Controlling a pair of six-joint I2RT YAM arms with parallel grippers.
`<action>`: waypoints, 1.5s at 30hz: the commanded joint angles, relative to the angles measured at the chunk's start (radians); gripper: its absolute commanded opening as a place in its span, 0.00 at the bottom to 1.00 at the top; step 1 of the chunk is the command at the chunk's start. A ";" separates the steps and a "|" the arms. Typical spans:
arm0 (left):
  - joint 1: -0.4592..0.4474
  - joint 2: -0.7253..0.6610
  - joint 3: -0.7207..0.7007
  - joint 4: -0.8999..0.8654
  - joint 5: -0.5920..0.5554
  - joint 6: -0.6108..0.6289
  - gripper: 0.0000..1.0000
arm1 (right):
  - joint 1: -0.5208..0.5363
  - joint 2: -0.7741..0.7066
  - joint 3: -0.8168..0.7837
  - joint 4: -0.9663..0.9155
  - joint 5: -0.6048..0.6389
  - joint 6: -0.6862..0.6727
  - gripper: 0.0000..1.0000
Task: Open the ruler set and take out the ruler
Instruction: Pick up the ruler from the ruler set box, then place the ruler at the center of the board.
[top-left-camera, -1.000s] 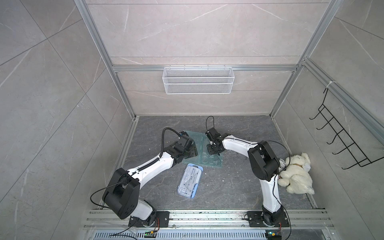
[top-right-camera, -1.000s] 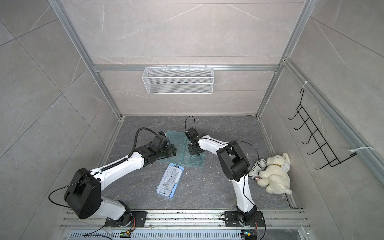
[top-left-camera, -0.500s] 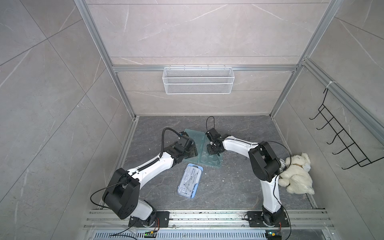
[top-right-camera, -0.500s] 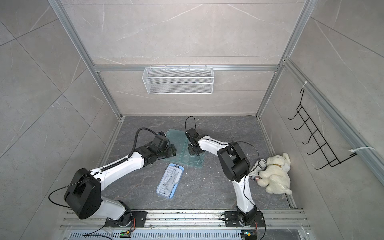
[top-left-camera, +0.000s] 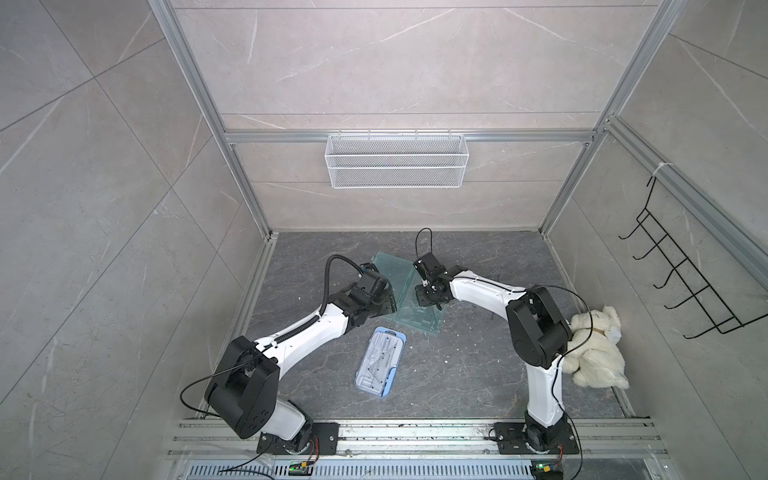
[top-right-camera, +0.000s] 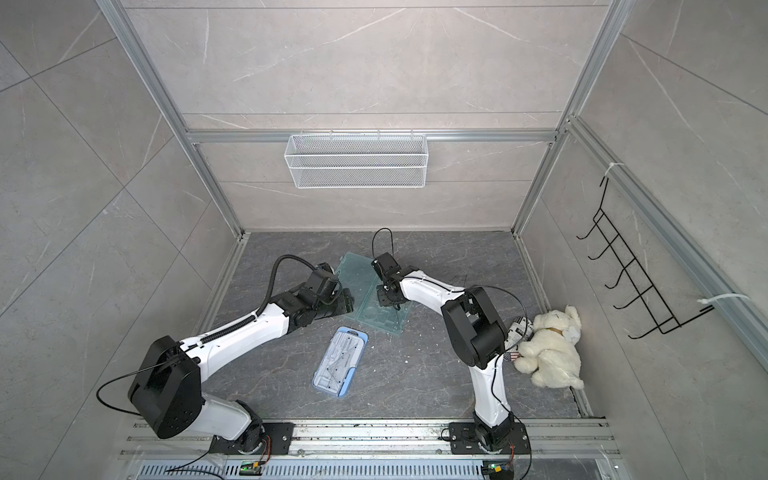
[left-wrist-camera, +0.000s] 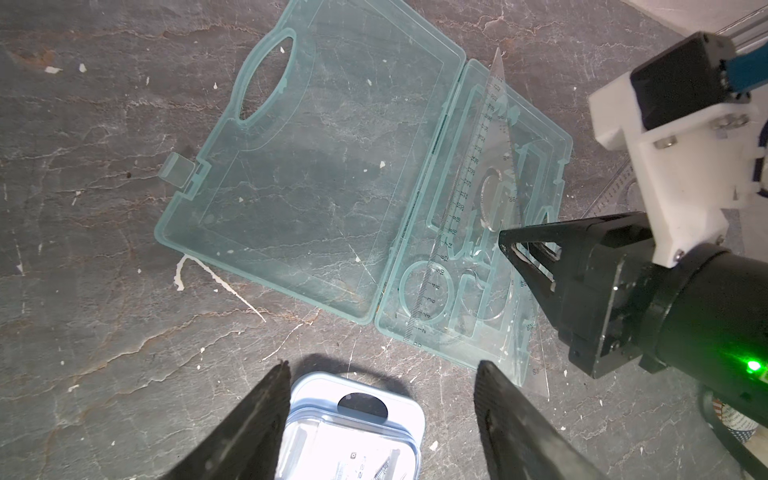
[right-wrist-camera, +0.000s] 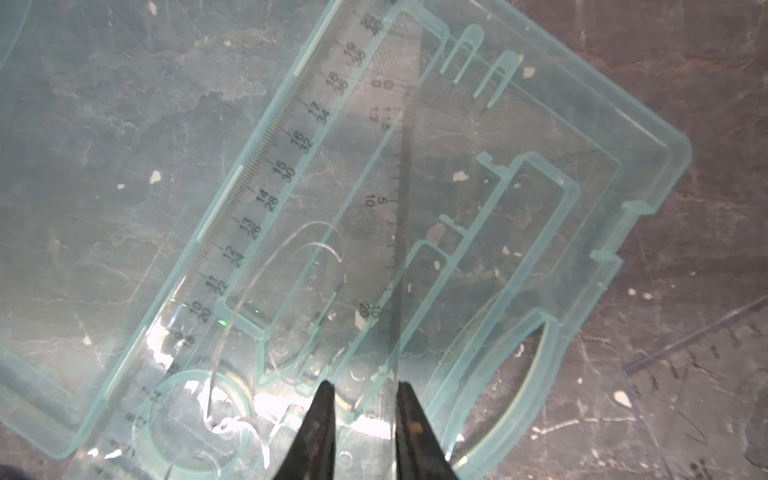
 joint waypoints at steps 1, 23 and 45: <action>-0.004 -0.005 0.035 -0.006 -0.020 0.017 0.72 | 0.000 -0.048 -0.010 -0.018 0.007 0.001 0.21; -0.085 0.039 0.196 -0.019 -0.087 0.200 0.72 | -0.313 -0.105 0.060 -0.093 0.001 0.074 0.18; -0.125 0.212 0.401 -0.072 0.051 0.244 0.72 | -0.693 -0.134 -0.085 -0.162 0.055 0.058 0.18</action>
